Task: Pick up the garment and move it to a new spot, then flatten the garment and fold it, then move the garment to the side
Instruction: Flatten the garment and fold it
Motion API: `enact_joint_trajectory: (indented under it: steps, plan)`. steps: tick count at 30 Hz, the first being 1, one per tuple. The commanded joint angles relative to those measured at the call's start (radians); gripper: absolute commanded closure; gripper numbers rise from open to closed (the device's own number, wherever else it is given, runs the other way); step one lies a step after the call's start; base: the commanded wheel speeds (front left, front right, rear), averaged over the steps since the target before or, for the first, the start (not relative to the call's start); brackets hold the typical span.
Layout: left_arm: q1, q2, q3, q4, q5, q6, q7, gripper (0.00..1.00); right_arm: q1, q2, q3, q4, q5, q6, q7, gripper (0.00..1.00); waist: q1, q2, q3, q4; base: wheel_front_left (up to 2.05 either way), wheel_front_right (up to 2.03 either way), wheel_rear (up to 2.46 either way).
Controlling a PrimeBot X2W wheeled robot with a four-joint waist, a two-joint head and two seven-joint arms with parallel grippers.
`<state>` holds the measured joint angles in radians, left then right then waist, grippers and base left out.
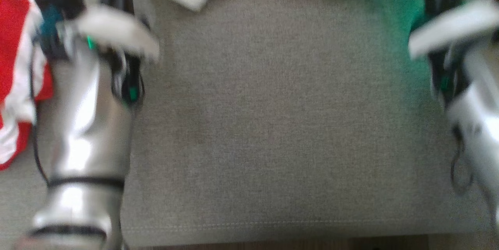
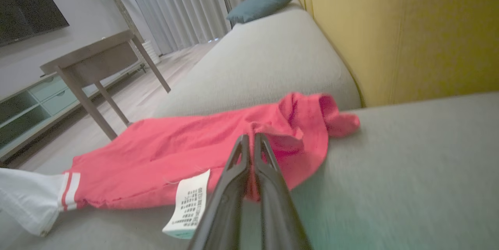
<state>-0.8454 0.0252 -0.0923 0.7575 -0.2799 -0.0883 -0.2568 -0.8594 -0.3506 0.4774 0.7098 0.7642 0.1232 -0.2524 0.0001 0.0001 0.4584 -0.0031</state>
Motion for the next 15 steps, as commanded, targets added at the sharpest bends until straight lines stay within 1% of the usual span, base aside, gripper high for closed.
enact_joint_trajectory:
  steps: [1, 7, 9, 12, 15]
  plan:
    - [0.052, 0.039, 0.019, -0.063, 0.017, -0.007, -0.005, 1.0, 0.078, -0.014, 0.001, -0.048, 0.011, 0.008, -0.009, 1.0, -0.0001, -0.0001, -0.056, 0.01, 0.0, 0.0, 0.0]
    - [0.334, 0.089, 0.007, -0.245, 0.034, -0.021, -0.001, 1.0, 0.351, -0.054, -0.04, -0.185, 0.016, 0.008, 0.009, 1.0, -0.0001, -0.0001, -0.159, 0.006, 0.0, 0.0, 0.0]
    - [0.434, 0.1, 0.009, -0.323, 0.026, -0.018, 0.031, 1.0, 0.435, -0.059, -0.063, -0.234, 0.01, 0.008, 0.034, 1.0, -0.0001, -0.0001, -0.189, 0.004, 0.0, 0.0, 0.0]
    - [0.583, 0.114, 0.012, -0.47, 0.015, 0.0, 0.105, 1.0, 0.56, -0.057, -0.109, -0.312, -0.01, 0.008, 0.09, 1.0, -0.0001, -0.0001, -0.227, 0.004, 0.0, 0.0, 0.0]
    - [0.738, 0.118, 0.021, -0.64, 0.004, 0.04, 0.199, 1.0, 0.681, -0.044, -0.167, -0.4, -0.044, 0.008, 0.164, 1.0, -0.0001, -0.0001, -0.261, 0.005, 0.0, 0.0, 0.0]
